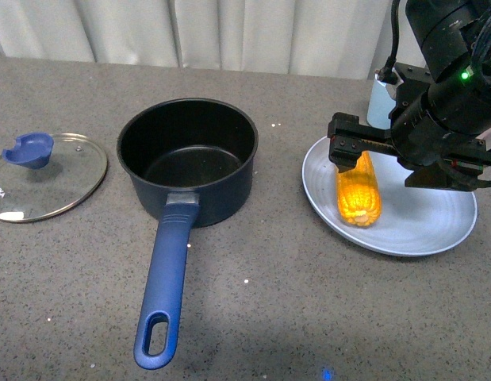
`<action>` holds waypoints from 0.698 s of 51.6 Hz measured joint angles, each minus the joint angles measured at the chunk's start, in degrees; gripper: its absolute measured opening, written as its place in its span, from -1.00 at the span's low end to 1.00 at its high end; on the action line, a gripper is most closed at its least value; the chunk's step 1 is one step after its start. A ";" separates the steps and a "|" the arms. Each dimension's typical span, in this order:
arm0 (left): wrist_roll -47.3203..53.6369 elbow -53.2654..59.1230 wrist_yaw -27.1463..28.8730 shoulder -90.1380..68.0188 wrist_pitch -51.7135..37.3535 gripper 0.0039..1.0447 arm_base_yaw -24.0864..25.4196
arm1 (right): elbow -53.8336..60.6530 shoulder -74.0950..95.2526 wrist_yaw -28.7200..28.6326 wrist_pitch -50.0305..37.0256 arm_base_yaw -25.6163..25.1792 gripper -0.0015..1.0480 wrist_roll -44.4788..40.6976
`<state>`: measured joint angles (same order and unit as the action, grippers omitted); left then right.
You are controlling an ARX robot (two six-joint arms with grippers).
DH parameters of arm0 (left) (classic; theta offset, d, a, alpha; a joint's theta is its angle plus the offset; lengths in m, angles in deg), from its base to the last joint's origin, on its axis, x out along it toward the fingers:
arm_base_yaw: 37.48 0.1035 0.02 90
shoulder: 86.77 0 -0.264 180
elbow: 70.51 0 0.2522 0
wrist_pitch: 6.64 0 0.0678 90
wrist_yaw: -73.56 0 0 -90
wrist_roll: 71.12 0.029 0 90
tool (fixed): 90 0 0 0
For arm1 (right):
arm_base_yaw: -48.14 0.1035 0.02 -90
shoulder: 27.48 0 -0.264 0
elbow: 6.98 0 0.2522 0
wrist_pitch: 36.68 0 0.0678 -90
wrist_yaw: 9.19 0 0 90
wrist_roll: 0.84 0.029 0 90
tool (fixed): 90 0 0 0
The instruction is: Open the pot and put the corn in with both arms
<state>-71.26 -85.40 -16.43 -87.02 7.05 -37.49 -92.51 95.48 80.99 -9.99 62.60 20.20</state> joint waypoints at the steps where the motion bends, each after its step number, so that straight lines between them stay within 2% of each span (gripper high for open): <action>1: 0.00 0.02 0.00 0.00 0.00 0.88 0.00 | -0.26 0.33 -0.02 0.22 0.00 0.83 0.00; 15: 0.00 0.02 0.00 0.00 0.00 0.88 0.00 | -1.18 1.68 -0.37 0.85 0.09 0.82 0.04; 20: 0.00 0.00 0.00 0.00 0.00 0.88 0.00 | -1.20 1.68 -0.50 0.74 0.13 0.55 0.15; 31: 0.00 0.02 0.00 0.00 0.00 0.88 0.00 | -1.27 1.68 -1.44 0.79 0.22 -0.27 0.17; 36: 0.00 0.00 0.00 0.00 0.00 0.88 0.00 | -1.25 1.66 -2.40 0.70 0.20 -0.55 0.17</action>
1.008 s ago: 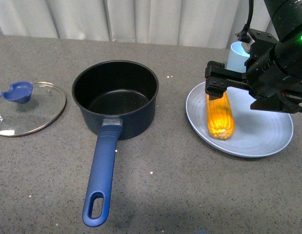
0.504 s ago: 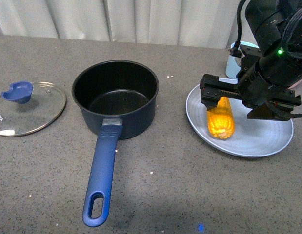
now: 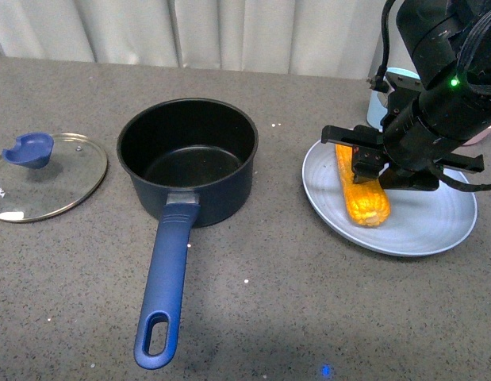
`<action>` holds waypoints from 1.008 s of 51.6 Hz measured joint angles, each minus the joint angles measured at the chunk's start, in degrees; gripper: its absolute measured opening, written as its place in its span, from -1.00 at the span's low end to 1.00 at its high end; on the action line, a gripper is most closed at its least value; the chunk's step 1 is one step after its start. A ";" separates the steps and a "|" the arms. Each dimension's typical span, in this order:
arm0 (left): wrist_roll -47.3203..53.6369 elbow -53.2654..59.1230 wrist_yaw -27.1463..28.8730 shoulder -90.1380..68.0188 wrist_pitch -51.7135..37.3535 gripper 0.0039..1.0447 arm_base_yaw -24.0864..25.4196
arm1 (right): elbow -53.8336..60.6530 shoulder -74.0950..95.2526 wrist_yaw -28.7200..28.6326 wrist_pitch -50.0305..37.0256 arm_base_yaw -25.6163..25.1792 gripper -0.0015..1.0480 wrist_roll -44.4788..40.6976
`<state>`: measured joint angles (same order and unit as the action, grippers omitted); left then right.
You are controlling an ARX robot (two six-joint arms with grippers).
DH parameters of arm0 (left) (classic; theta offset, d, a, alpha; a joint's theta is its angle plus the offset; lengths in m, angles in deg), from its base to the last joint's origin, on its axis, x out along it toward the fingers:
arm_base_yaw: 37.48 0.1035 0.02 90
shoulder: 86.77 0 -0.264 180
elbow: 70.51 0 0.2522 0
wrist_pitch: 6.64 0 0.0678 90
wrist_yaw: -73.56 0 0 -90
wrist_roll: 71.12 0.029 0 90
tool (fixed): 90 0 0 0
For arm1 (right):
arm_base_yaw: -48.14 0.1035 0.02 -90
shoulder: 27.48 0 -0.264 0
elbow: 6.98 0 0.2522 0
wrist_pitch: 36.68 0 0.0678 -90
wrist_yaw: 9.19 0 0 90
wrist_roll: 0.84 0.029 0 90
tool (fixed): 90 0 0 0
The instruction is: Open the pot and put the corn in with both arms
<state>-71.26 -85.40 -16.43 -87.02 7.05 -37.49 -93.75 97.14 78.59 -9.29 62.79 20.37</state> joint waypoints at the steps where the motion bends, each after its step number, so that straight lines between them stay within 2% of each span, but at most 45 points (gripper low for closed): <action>1: 0.00 0.00 0.00 0.00 0.00 0.88 0.00 | 0.00 0.00 -0.11 -0.04 0.00 -0.57 0.00; 10: 0.00 0.02 0.00 0.00 0.00 0.88 0.00 | 2.62 -3.67 -4.66 -2.36 -0.26 -0.80 0.31; 20: 0.00 0.00 0.00 0.00 0.00 0.88 0.00 | 4.31 -12.35 -17.09 -6.34 1.75 -0.87 2.58; 26: 0.00 0.02 0.00 0.00 0.00 0.88 0.00 | 2.97 -13.29 -23.37 -7.52 5.92 -0.88 5.90; 36: 0.00 0.00 0.00 0.00 0.00 0.88 0.00 | -1.05 -8.79 -26.12 -9.44 10.86 -0.89 11.06; 52: 0.00 0.00 0.00 0.00 0.00 0.88 0.00 | -7.02 -2.38 -26.60 -8.98 11.65 -0.90 14.08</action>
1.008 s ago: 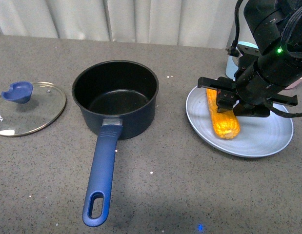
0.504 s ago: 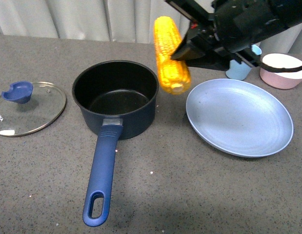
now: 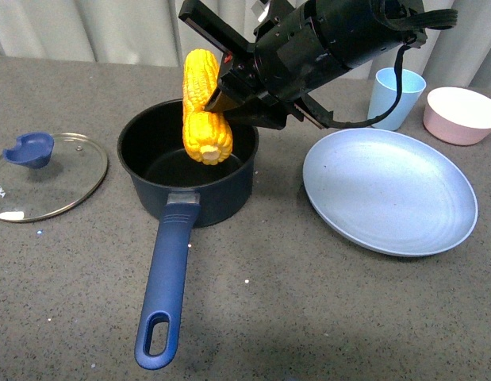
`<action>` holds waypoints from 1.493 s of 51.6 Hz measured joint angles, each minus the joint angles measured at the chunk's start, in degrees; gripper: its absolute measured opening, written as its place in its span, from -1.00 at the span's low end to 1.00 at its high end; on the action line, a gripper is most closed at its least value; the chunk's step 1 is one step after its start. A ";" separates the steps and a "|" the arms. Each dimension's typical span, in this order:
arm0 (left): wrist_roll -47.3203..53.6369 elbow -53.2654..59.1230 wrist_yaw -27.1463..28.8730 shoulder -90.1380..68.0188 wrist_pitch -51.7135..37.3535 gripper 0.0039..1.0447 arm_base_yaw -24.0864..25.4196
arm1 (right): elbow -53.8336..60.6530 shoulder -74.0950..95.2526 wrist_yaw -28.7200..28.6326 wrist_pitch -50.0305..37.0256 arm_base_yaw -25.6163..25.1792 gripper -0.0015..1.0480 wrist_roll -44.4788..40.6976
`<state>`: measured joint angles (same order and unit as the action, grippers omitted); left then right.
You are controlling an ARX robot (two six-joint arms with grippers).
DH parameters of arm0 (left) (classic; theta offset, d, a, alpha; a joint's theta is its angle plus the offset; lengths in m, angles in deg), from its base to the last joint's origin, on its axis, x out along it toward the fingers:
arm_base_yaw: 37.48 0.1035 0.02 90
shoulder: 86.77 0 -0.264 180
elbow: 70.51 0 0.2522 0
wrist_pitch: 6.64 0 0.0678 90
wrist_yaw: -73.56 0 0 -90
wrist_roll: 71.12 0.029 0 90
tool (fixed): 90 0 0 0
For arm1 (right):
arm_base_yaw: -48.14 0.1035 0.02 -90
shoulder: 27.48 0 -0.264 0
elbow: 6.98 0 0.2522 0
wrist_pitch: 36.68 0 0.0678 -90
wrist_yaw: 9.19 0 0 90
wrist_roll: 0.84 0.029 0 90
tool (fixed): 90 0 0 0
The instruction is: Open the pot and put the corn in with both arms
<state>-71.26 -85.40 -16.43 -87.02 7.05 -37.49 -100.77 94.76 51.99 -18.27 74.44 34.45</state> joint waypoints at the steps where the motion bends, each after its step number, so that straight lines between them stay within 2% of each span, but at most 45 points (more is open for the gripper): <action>1: 0.00 0.00 0.00 0.00 0.00 0.88 0.00 | -0.46 0.24 0.15 0.52 0.04 -0.90 -0.02; 4: 0.00 0.00 0.02 0.00 0.00 0.88 0.00 | -1.20 0.70 0.00 1.11 0.11 -0.90 -0.04; 6: 0.00 0.00 0.00 0.00 0.00 0.88 0.00 | -1.79 1.01 0.13 1.60 0.20 -0.77 -0.04; 12: 0.00 0.00 0.00 0.00 0.00 0.88 0.00 | -2.05 1.16 0.02 1.57 0.37 -0.35 0.07; 18: 0.00 0.02 0.00 0.00 0.00 0.88 0.00 | -2.14 1.16 0.31 1.55 0.46 0.20 0.11; 29: 0.00 0.00 0.00 0.00 0.00 0.88 0.00 | -1.55 0.72 2.14 0.02 0.44 0.86 0.09; 33: 0.00 0.02 0.00 0.00 0.00 0.88 0.00 | 0.22 -0.55 4.87 -1.53 0.35 0.82 -0.44; 39: 0.00 0.00 0.02 0.00 0.00 0.88 0.00 | 6.27 -5.31 17.16 -6.23 0.48 0.83 -4.94; 50: 0.00 0.00 0.00 0.00 0.00 0.88 0.00 | 24.41 -19.02 39.78 -22.40 0.48 0.83 -16.37; 61: 0.00 0.02 0.02 0.00 0.00 0.88 0.00 | 42.64 -31.17 52.59 -34.88 -0.52 0.83 -26.12; 65: 0.00 0.00 0.00 0.00 0.00 0.88 0.00 | 49.72 -36.68 59.58 -42.29 -0.85 0.83 -31.95; 69: 0.00 0.00 0.00 0.00 0.00 0.88 0.00 | 54.73 -41.35 63.91 -47.12 -1.31 0.83 -36.98; 72: 0.00 0.00 0.00 0.00 0.00 0.88 0.00 | 58.58 -45.68 66.03 -47.84 -1.95 0.83 -39.45; 77: 0.00 0.02 0.00 0.00 0.00 0.88 0.00 | 65.53 -55.95 67.80 -43.43 -3.32 0.83 -42.25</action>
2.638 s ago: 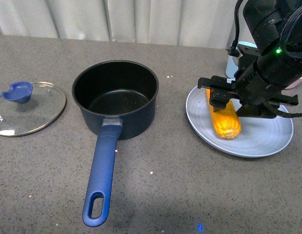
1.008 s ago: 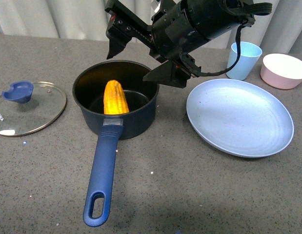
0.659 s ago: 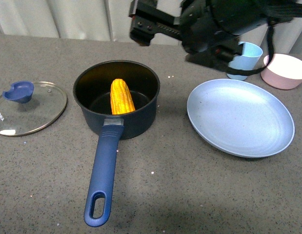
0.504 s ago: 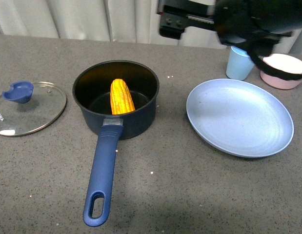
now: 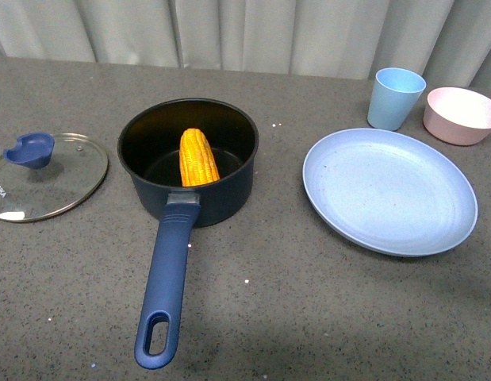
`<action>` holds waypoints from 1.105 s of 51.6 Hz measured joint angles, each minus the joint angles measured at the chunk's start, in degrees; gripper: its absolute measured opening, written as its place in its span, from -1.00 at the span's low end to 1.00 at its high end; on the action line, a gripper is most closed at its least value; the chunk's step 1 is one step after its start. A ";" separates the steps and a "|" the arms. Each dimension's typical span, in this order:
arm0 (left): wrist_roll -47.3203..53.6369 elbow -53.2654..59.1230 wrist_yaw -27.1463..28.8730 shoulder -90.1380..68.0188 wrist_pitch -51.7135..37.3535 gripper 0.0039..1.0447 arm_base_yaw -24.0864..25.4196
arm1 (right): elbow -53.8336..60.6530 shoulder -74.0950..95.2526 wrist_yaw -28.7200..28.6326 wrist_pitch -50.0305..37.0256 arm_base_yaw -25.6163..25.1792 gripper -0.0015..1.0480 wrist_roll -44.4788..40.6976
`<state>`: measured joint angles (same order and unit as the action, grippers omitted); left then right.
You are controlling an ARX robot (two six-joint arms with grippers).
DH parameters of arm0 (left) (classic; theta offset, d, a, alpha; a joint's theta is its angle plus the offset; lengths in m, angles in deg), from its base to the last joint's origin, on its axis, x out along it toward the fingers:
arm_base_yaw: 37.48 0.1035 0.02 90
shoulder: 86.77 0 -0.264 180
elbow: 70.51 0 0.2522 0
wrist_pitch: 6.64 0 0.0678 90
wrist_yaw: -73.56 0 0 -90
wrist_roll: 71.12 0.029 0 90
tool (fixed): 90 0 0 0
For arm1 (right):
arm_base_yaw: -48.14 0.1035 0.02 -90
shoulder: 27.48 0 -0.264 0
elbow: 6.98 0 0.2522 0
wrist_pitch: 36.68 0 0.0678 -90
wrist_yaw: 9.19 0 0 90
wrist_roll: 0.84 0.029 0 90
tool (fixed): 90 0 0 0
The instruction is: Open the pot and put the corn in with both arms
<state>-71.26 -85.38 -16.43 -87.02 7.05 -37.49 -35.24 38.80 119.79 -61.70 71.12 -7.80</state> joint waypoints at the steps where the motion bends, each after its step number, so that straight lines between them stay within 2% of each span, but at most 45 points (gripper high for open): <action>1: 0.00 -0.02 0.00 0.00 0.00 0.88 0.00 | 1.25 -3.15 0.57 1.64 -0.42 0.83 -0.17; 7: 0.00 0.00 0.00 0.00 0.00 0.88 0.00 | 6.03 -15.37 2.82 2.43 -1.51 0.83 -3.04; 12: 0.00 0.00 0.00 0.00 0.00 0.88 0.00 | 9.09 -24.68 2.75 7.74 -3.08 0.83 -4.26; 21: 0.00 -0.02 0.00 0.00 0.00 0.88 0.00 | 9.42 -39.71 0.42 32.17 -7.85 0.83 4.63; 30: 0.00 0.00 0.00 0.00 0.00 0.88 0.00 | 9.46 -41.27 -0.59 35.32 -8.20 0.82 7.87; 31: 0.00 -0.02 0.00 0.00 0.00 0.88 0.00 | 9.99 -41.92 -3.37 33.66 -8.96 0.79 7.72; 34: 0.00 -0.02 0.00 0.02 0.00 0.88 0.00 | 13.49 -44.96 -17.53 25.09 -13.16 0.59 7.43; 35: 0.00 0.00 0.00 0.02 0.00 0.88 0.00 | 13.94 -45.55 -19.58 24.06 -13.90 0.55 7.41; 37: 0.02 -0.02 0.07 0.00 0.02 0.88 0.00 | 14.23 -47.56 -28.00 22.38 -17.27 0.42 7.23; 39: 0.00 0.00 0.02 0.02 0.02 0.88 0.00 | 14.21 -48.76 -32.63 21.92 -19.61 0.32 7.21; 41: 0.00 -0.02 0.00 0.02 0.02 0.88 0.00 | 14.23 -50.49 -37.35 22.60 -21.99 0.11 7.19; 44: 0.00 0.00 0.00 0.02 0.04 0.88 0.00 | 14.23 -51.67 -38.64 24.00 -22.67 -0.14 7.17; 45: 0.00 0.00 0.00 0.02 0.04 0.88 0.00 | 14.23 -51.76 -38.69 24.09 -22.69 -0.16 7.17; 50: 0.00 0.00 0.00 0.02 0.04 0.88 0.00 | 14.23 -53.33 -38.82 25.77 -22.77 -0.50 7.17; 52: 0.00 -0.02 0.00 0.02 0.04 0.88 0.00 | 14.23 -54.23 -38.88 26.45 -22.82 -0.68 7.17; 57: 0.00 0.00 0.00 0.02 0.04 0.88 0.00 | 14.23 -55.30 -38.88 27.52 -22.84 -0.96 7.17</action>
<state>-71.26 -85.38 -16.43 -87.00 7.09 -37.49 -21.01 -16.50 80.91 -34.19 48.28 -0.63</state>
